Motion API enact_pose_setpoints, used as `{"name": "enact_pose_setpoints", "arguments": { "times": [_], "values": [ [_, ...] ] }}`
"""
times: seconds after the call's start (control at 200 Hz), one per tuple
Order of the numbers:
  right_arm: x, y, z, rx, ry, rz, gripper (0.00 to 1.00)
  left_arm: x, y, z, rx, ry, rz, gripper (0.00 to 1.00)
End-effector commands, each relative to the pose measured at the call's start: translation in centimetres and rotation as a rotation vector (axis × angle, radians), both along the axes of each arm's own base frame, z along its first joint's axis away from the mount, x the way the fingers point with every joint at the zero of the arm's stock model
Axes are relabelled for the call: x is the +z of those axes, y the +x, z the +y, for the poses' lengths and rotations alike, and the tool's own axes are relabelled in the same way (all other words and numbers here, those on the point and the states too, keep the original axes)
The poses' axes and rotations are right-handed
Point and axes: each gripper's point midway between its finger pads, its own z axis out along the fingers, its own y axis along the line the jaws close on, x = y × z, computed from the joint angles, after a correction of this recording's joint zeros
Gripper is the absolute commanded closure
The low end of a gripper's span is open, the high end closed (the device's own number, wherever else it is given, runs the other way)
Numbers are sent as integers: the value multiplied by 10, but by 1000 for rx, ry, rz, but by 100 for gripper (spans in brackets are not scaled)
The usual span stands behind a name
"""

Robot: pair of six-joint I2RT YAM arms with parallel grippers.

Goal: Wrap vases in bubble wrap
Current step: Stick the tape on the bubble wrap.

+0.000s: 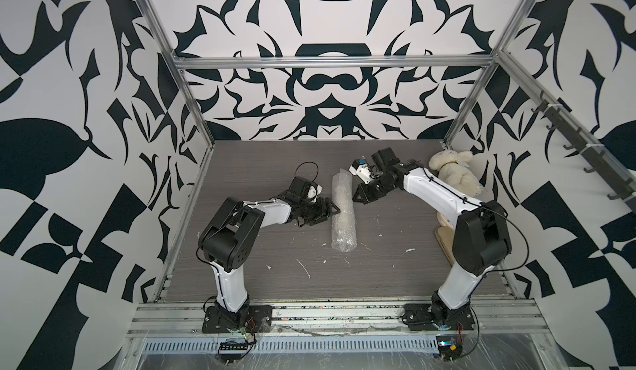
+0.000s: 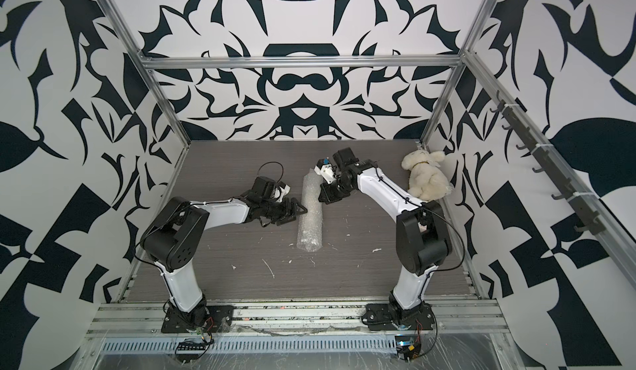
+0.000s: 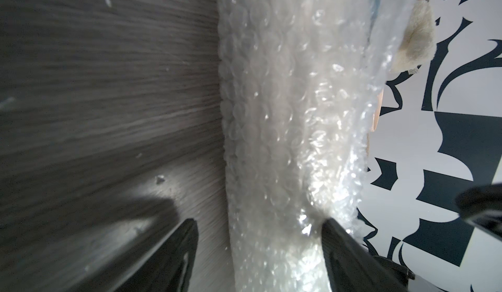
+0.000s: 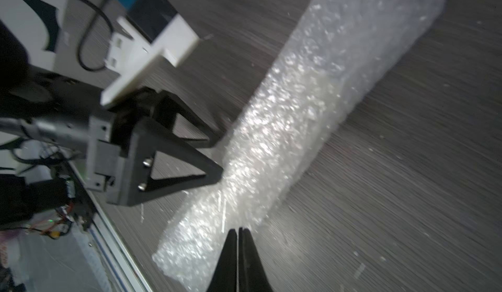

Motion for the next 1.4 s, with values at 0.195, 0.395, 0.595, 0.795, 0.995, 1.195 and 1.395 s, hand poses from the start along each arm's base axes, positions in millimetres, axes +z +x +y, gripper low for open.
{"name": "enact_pose_setpoints", "arguments": {
  "times": [0.195, 0.395, 0.595, 0.795, 0.995, 1.195, 1.395],
  "values": [
    [-8, 8, 43, -37, 306, 88, 93, -32, -16, 14, 23, 95, 83, 25],
    [-29, -2, 38, -47, 291, 126, 94, -32, -15, 13, 22, 95, 83, 25],
    [-42, -10, 18, -85, 270, 142, 95, -33, -17, 15, 22, 98, 87, 25],
    [-37, -17, 8, -90, 288, 129, 95, -34, -18, 15, 22, 99, 90, 25],
    [-23, -16, -1, -105, 251, 56, 94, -33, -18, 15, 23, 98, 88, 25],
    [-1, -17, 4, -103, 285, 16, 94, -32, -19, 15, 24, 95, 88, 25],
    [-17, -23, 18, -96, 331, 68, 95, -32, -18, 15, 27, 96, 87, 25]
  ]
}}
